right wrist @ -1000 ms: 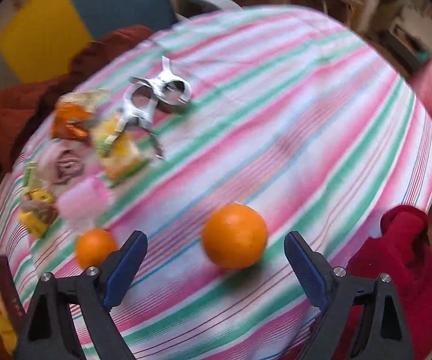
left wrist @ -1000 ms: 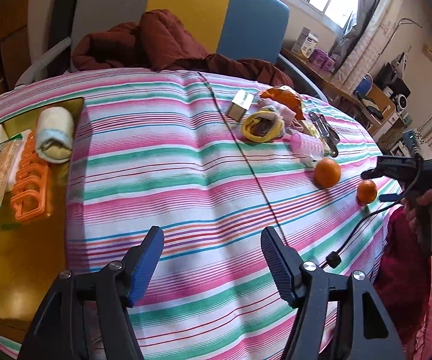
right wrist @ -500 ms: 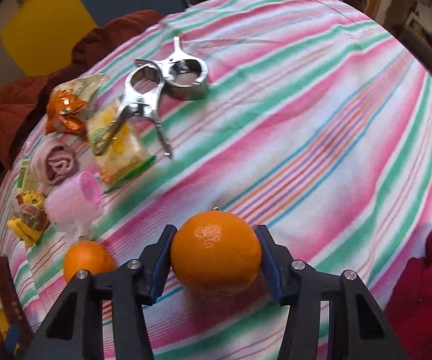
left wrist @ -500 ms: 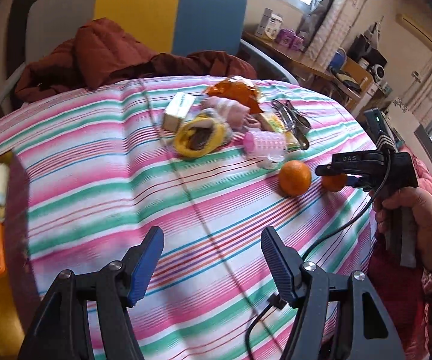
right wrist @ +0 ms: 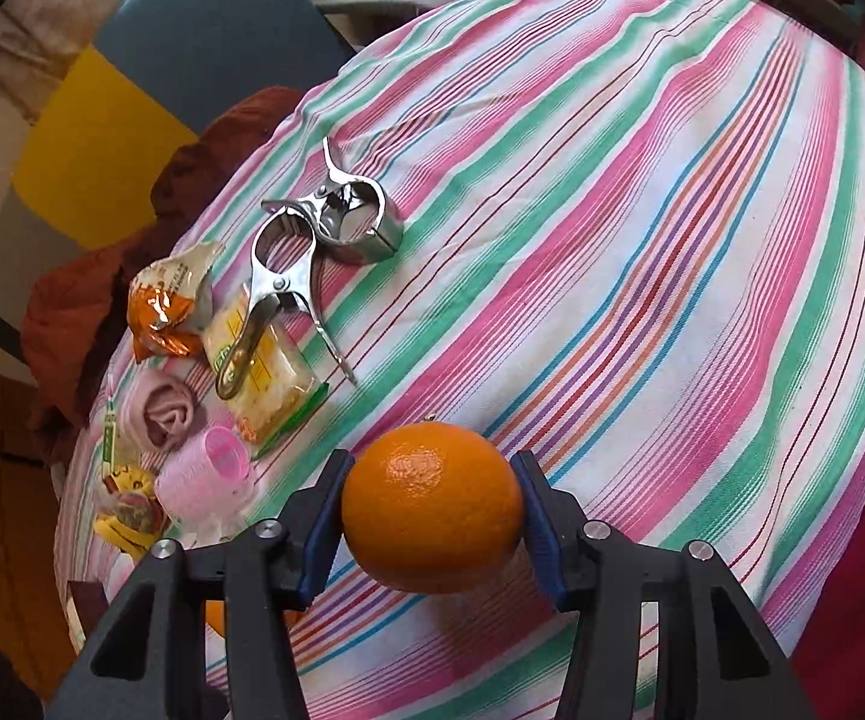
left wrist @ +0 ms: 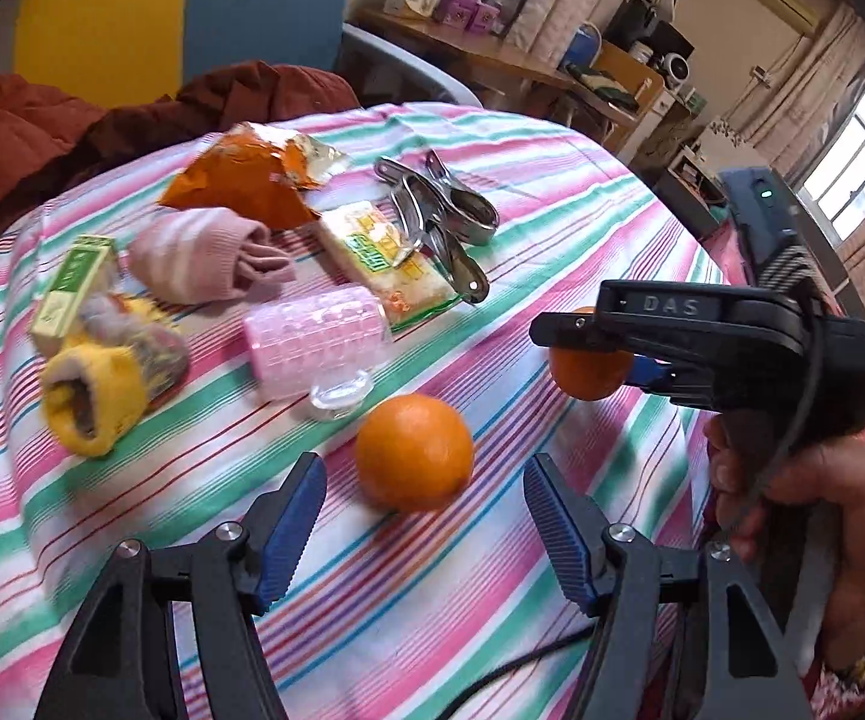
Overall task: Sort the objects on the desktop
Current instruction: 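Grasp the second orange with the left tool while the right holds its orange, then carry both oranges over the gold tray and open both tools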
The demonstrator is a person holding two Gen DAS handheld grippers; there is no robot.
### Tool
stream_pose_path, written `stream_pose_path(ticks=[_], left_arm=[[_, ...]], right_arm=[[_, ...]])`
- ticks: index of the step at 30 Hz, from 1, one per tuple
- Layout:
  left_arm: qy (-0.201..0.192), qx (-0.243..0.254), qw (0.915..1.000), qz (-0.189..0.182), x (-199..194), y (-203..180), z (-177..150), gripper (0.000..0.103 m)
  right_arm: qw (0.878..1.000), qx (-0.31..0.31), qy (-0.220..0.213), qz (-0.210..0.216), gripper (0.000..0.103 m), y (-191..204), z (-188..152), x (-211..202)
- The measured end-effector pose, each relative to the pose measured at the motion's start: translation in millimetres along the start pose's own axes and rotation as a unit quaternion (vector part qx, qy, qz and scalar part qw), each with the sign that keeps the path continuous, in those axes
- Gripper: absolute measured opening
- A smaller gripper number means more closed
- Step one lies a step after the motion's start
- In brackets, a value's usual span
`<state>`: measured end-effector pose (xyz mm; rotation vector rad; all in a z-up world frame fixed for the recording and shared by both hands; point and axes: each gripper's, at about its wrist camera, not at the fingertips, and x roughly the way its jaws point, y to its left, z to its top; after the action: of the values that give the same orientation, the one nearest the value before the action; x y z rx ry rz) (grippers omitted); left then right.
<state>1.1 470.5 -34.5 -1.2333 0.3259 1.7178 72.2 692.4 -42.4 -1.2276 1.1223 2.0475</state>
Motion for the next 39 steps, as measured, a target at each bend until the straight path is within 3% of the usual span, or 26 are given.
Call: stream_pose_path(ticks=[4, 7, 9, 11, 12, 17, 23, 28, 39], left_arm=[[0.018, 0.021, 0.9996, -0.009, 19, -6, 4, 0.069], [0.021, 0.005, 0.9997, -0.014, 28, -2, 4, 0.069], [0.02, -0.001, 0.9997, -0.012, 31, 2, 3, 0.065], [0.029, 0.001, 0.9996, 0.0, 37, 5, 0, 0.051], [0.026, 0.003, 0.9997, -0.001, 37, 8, -2, 0.051], [0.012, 0.016, 0.9998, 0.004, 24, 12, -15, 0.051], [-0.009, -0.017, 0.9998, 0.001, 1, 35, -41, 0.051], [-0.03, -0.017, 0.9992, 0.02, -24, 53, -72, 0.051], [-0.063, -0.081, 0.9946, 0.016, -65, 85, -123, 0.051]], right_arm=[[1.0, 0.006, -0.001, 0.004, 0.054, 2, 8, 5], [1.0, 0.005, 0.003, 0.005, 0.054, 4, 14, 15], [1.0, 0.004, 0.003, 0.005, 0.054, 6, 14, 17], [1.0, 0.004, 0.002, 0.002, 0.054, 5, 14, 17], [1.0, 0.005, 0.002, 0.003, 0.054, 4, 14, 17], [1.0, -0.007, 0.004, 0.001, 0.054, 10, 14, 21], [1.0, -0.023, 0.006, 0.016, 0.054, 17, 12, 21], [0.998, -0.049, 0.002, 0.03, 0.054, 29, 10, 19], [0.987, -0.141, 0.026, 0.076, 0.054, 68, -12, 24]])
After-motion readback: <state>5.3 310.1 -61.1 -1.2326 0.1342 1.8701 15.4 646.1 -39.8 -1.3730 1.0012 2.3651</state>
